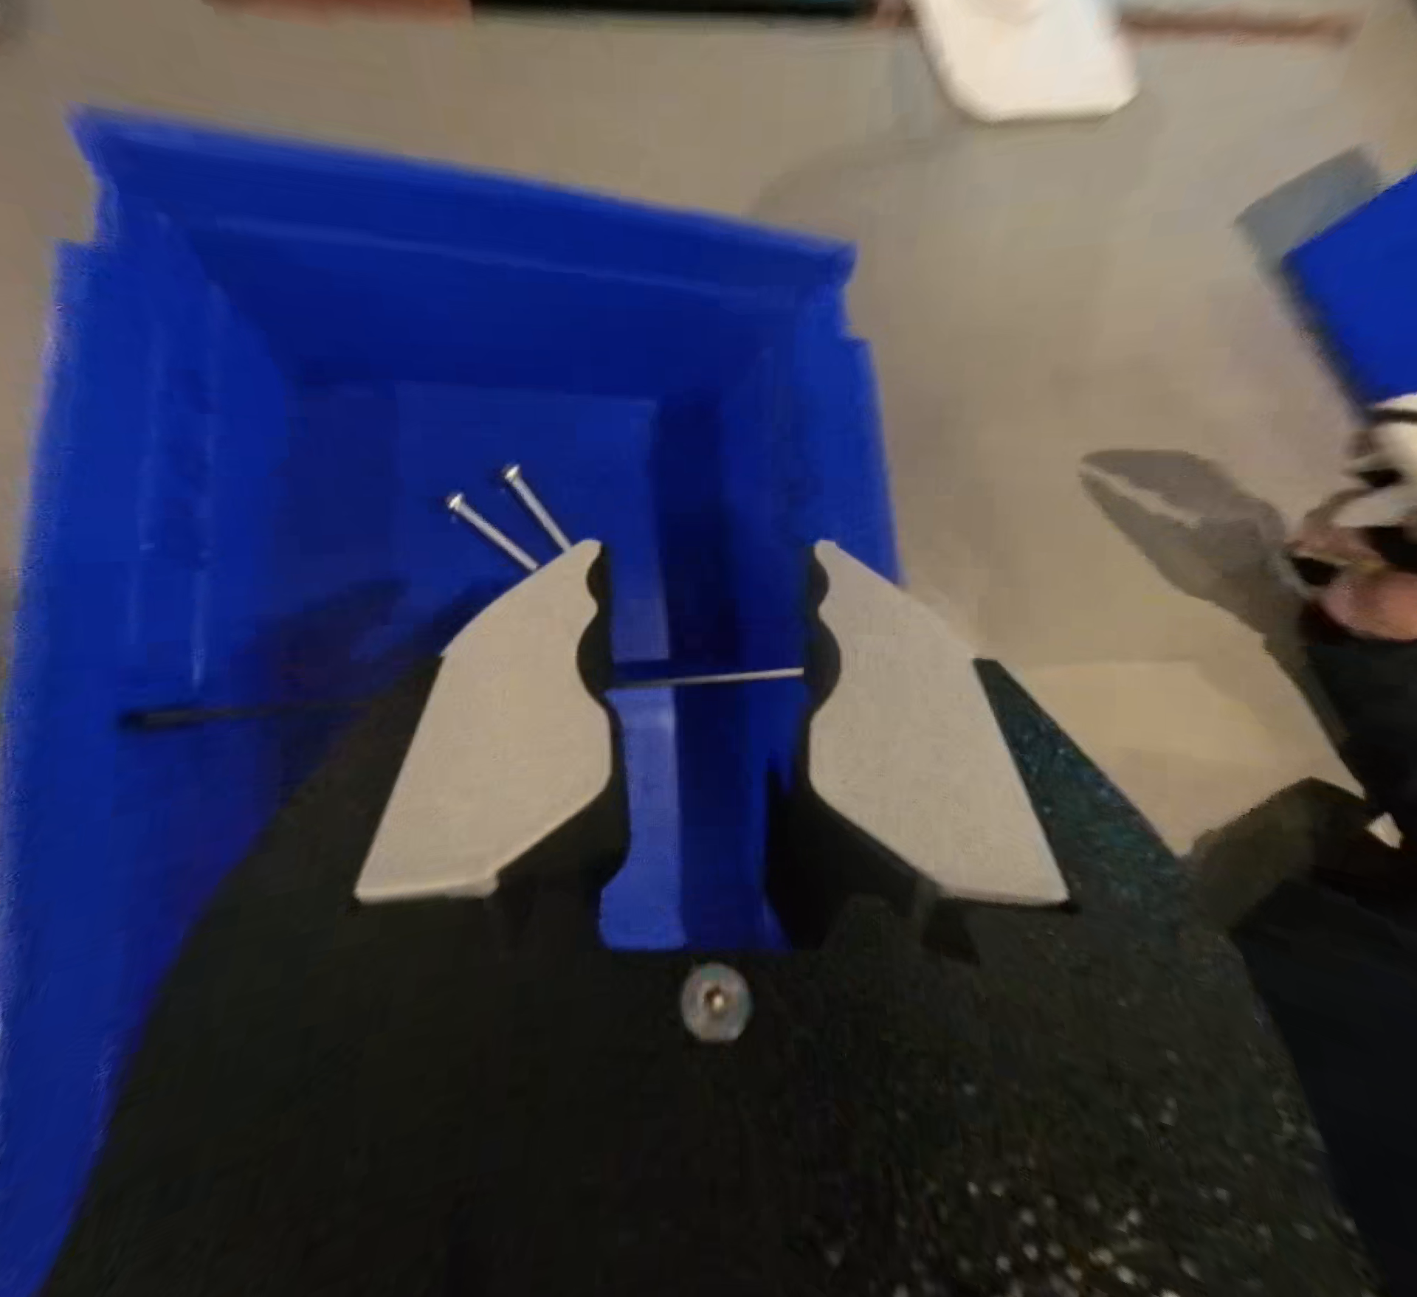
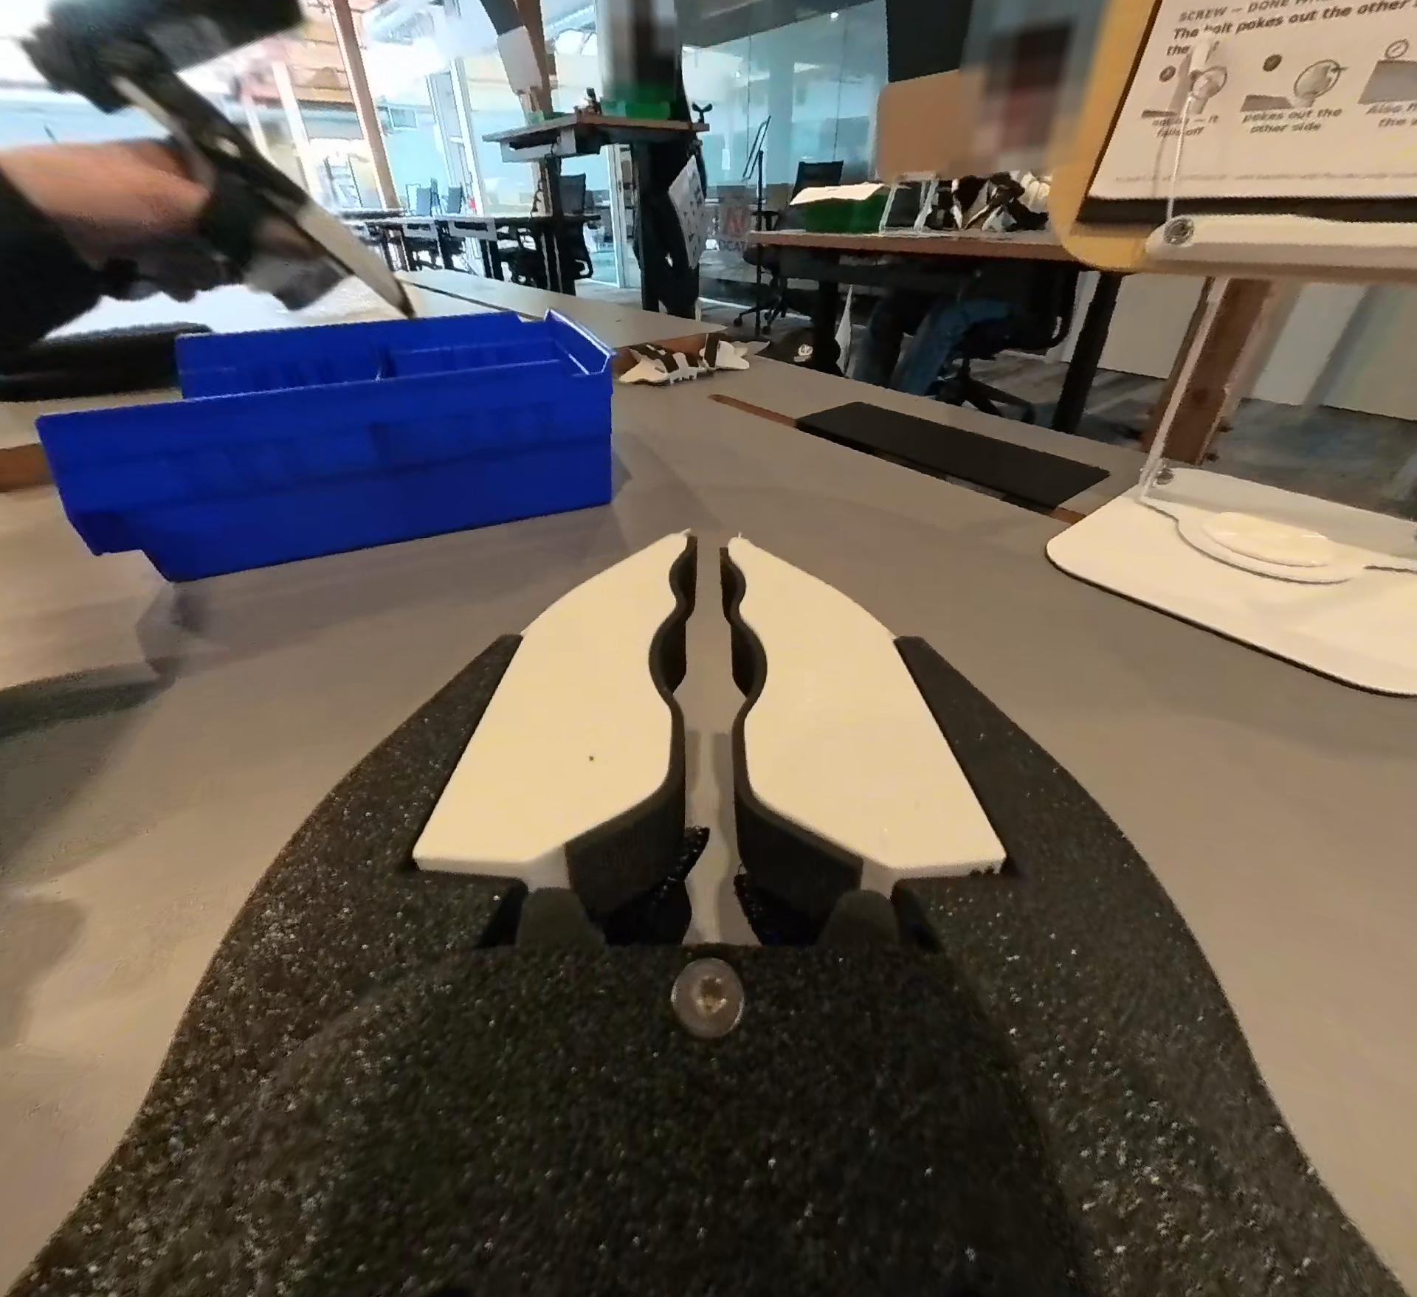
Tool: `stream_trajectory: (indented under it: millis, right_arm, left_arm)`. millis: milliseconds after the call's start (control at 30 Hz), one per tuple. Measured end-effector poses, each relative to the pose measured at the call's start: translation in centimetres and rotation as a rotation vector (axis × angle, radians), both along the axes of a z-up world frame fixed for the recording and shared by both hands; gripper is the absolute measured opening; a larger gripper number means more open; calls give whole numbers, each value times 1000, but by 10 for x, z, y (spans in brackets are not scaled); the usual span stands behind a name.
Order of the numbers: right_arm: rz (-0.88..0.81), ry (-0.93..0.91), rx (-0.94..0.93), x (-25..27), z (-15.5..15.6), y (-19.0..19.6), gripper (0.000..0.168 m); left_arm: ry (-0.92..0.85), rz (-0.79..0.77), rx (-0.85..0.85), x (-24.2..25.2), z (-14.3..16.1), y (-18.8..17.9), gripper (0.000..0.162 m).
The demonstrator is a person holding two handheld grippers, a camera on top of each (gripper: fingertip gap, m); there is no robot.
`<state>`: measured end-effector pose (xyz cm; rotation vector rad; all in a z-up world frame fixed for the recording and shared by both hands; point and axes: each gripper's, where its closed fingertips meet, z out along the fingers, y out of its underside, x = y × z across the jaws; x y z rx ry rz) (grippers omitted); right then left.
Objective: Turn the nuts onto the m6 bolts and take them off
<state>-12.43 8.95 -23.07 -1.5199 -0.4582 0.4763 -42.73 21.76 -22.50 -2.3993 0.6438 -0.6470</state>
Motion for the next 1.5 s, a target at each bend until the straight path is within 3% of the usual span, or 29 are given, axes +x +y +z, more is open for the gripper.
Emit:
stream_trajectory:
  millis: [133,300,700,800,867,933,1067,1167,1233,1333,1500]
  right_arm:
    - [-12,0,31,3,6,-3,5]
    - [-12,-10,58,2,9,-7,5]
    - [45,-5,108,-10,22,-20,5]
    - [50,2,106,-11,22,-21,6]
    - [55,14,99,-11,22,-21,6]
    - [54,27,98,-9,23,-21,6]
    - [47,45,96,-6,26,-20,6]
    - [45,67,91,-3,28,-20,6]
    - [46,78,82,-2,27,-19,7]
    - [46,80,84,-1,28,-20,7]
    - [47,73,82,-2,27,-19,7]
  left_arm:
    - [174,13,-199,10,-42,25,42]
    - [326,55,-377,8,-74,35,38]
    - [391,146,-507,4,-114,44,34]
    - [411,116,-490,3,-118,45,9]
    - [434,88,-440,1,-113,49,0]
    - [475,68,-336,-3,-98,57,0]
    - [449,12,-96,13,-36,64,0]
    - [432,-53,-10,28,-4,58,0]
    - [442,-101,-43,34,-9,52,0]
    - [509,-203,-144,33,-45,42,1]
    - [510,-153,-260,24,-89,43,20]
